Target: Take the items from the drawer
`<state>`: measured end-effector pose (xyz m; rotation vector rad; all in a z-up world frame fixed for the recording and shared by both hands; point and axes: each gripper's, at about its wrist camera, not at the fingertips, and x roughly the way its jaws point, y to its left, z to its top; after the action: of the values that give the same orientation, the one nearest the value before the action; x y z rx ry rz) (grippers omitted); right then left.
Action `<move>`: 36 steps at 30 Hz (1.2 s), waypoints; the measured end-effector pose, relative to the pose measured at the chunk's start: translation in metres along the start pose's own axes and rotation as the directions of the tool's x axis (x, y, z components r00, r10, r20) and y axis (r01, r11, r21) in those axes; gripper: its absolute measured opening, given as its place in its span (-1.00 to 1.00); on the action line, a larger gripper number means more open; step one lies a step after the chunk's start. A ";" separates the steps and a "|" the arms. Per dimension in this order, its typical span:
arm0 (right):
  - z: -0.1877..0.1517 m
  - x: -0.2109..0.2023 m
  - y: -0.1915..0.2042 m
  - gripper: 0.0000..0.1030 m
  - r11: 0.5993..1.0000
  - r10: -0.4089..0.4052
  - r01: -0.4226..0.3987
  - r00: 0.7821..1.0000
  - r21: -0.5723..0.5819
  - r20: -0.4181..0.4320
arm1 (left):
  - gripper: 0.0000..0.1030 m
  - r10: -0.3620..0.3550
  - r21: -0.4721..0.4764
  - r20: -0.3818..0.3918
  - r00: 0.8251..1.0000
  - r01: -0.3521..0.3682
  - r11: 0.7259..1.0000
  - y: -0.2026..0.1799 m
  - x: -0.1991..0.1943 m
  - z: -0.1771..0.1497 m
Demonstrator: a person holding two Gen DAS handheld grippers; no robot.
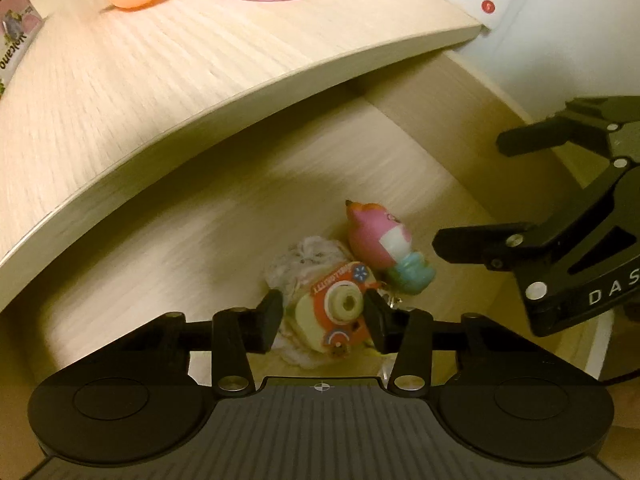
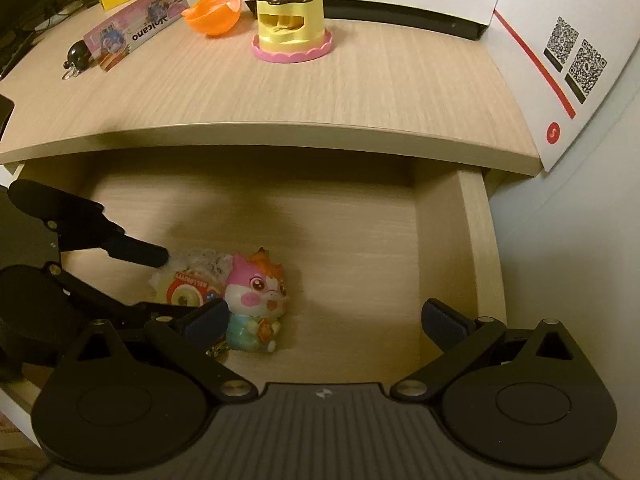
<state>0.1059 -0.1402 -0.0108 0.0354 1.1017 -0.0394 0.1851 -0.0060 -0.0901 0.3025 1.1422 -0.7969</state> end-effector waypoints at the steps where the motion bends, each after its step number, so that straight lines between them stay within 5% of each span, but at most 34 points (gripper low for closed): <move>1: 0.000 0.000 0.000 0.99 1.000 -0.002 0.002 1.000 0.001 0.002 | -0.06 -0.001 -0.008 -0.008 1.000 0.001 1.000 -0.001 0.001 0.001; 6: 0.002 -0.004 -0.002 0.99 1.000 -0.009 0.009 1.000 0.008 0.019 | -0.17 -0.020 -0.045 0.004 1.000 0.020 0.999 0.006 -0.013 -0.001; 7: 0.003 -0.005 -0.003 0.99 1.000 -0.009 0.009 1.000 0.007 0.024 | -0.41 -0.014 -0.048 0.015 1.000 0.015 0.999 0.008 -0.018 -0.003; 8: 0.005 -0.006 -0.003 0.99 1.000 -0.009 0.009 1.000 0.006 0.029 | -0.44 0.003 -0.060 0.026 1.000 -0.001 0.998 0.012 -0.026 -0.006; 20: 0.019 -0.015 0.024 0.96 0.992 0.040 -0.033 0.998 -0.119 0.057 | -0.48 0.163 -0.310 0.115 0.980 -0.121 0.943 0.075 -0.093 -0.048; 31: 0.023 0.011 0.109 0.76 0.878 0.152 -0.162 0.987 -0.450 -0.058 | -0.47 0.062 -0.392 0.248 0.967 0.041 0.919 0.088 -0.110 -0.070; 34: 0.019 0.012 0.116 0.76 0.847 0.167 -0.184 0.983 -0.499 -0.078 | -0.44 0.050 -0.425 0.236 0.970 0.057 0.903 0.094 -0.105 -0.070; 36: 0.017 0.013 0.118 0.76 0.840 0.182 -0.206 0.979 -0.502 -0.097 | -0.43 0.075 -0.385 0.183 0.980 0.001 0.923 0.090 -0.098 -0.069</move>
<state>0.1329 -0.0238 -0.0141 -0.3324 1.1206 0.4415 0.1817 0.1374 -0.0462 -0.0813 1.0768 -0.5388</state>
